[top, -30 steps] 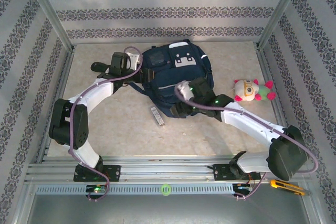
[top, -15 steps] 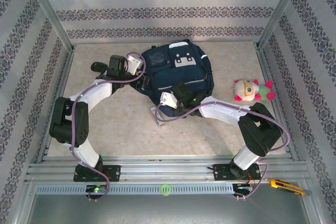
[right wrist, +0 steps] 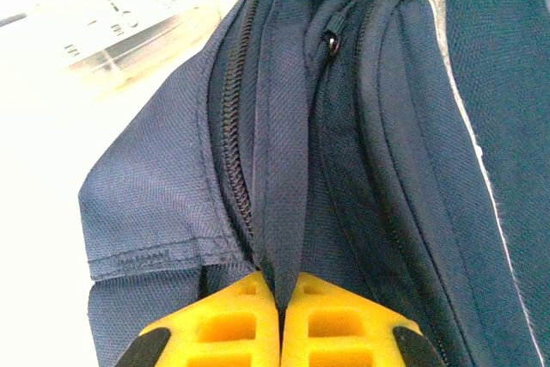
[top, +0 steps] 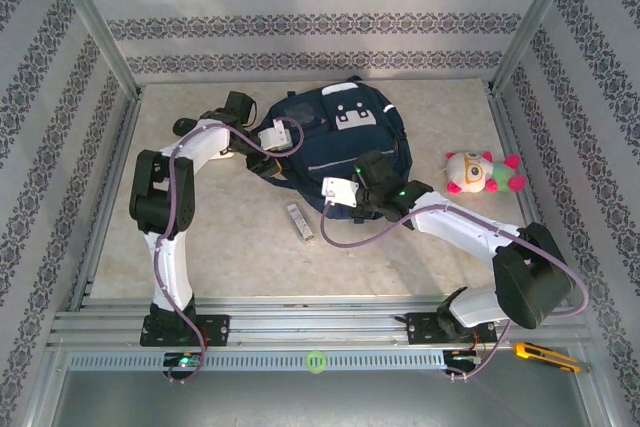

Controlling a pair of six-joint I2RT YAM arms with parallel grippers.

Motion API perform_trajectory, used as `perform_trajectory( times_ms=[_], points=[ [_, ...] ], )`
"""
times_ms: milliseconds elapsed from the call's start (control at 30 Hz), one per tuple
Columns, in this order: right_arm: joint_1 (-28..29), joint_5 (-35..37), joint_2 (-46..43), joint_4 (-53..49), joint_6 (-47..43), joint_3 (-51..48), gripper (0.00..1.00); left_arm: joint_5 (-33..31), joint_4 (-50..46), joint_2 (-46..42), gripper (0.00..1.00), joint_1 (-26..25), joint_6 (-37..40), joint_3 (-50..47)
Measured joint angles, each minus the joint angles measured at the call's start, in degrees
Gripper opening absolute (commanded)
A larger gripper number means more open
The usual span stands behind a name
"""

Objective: Pack the student bag

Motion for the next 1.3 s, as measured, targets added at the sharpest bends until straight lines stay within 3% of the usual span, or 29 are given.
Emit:
perform_trajectory(
  times_ms=[267, 500, 667, 833, 1033, 1300],
  points=[
    [0.0, -1.31, 0.46, -0.02, -1.51, -0.07, 0.05, 3.61, -6.12, 4.72, 0.67, 0.39, 6.14, 6.49],
    [-0.11, -1.75, 0.68, -0.02, -1.64, -0.07, 0.05, 6.1, -8.68, 6.93, 0.76, 0.52, 6.93, 9.94],
    [-0.11, -2.43, 0.68, 0.0, -1.62, -0.07, 0.05, 7.67, -9.05, 6.93, 0.75, 1.31, 6.91, 10.12],
    [-0.11, -2.64, 0.68, 0.02, -1.42, -0.07, 0.04, 9.33, -10.84, 8.04, 0.62, 1.57, 6.56, 13.11],
    [-0.59, -3.45, 0.74, 0.02, 0.61, -0.07, 0.04, 10.29, -12.13, 8.83, 0.55, 1.2, 6.51, 13.68],
    [-1.38, -4.31, 0.85, 0.11, 4.13, -0.07, 0.02, 10.71, -14.56, 8.9, 0.31, 0.92, 6.73, 13.68]
  ],
)
